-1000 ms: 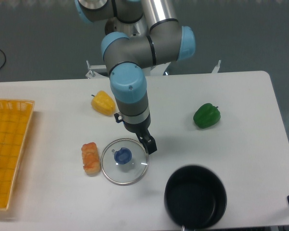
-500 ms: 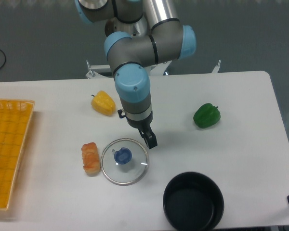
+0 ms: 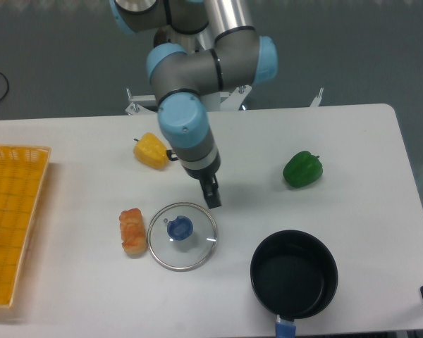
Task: Pick up the yellow pepper
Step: 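Move the gripper over toward the yellow bell pepper, then lower the open gripper around the yellow pepper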
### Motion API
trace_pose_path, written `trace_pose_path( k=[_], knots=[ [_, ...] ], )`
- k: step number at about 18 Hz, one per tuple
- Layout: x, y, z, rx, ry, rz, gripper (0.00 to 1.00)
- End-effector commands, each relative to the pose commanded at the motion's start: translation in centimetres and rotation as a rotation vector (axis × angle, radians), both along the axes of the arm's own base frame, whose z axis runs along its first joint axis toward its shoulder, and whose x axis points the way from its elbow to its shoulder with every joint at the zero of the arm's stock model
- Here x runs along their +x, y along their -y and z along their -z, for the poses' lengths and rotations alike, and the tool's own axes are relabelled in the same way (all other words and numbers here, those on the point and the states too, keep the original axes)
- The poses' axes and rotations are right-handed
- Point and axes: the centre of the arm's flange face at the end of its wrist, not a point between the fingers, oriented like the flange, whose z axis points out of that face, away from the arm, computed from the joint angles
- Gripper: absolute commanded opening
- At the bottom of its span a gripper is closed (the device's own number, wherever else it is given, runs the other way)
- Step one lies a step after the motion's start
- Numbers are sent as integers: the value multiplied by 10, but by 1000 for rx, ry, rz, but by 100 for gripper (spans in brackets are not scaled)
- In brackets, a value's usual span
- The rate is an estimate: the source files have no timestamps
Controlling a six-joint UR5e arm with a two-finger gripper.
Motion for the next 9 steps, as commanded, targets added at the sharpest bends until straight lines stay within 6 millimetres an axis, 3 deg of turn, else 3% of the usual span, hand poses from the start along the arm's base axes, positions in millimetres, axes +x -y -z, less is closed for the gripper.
trace_pose_path(
  k=[5, 9],
  knots=[
    [88, -5, 13, -59, -2, 107, 100],
    [130, 14, 16, -78, 4, 165, 100]
  ],
)
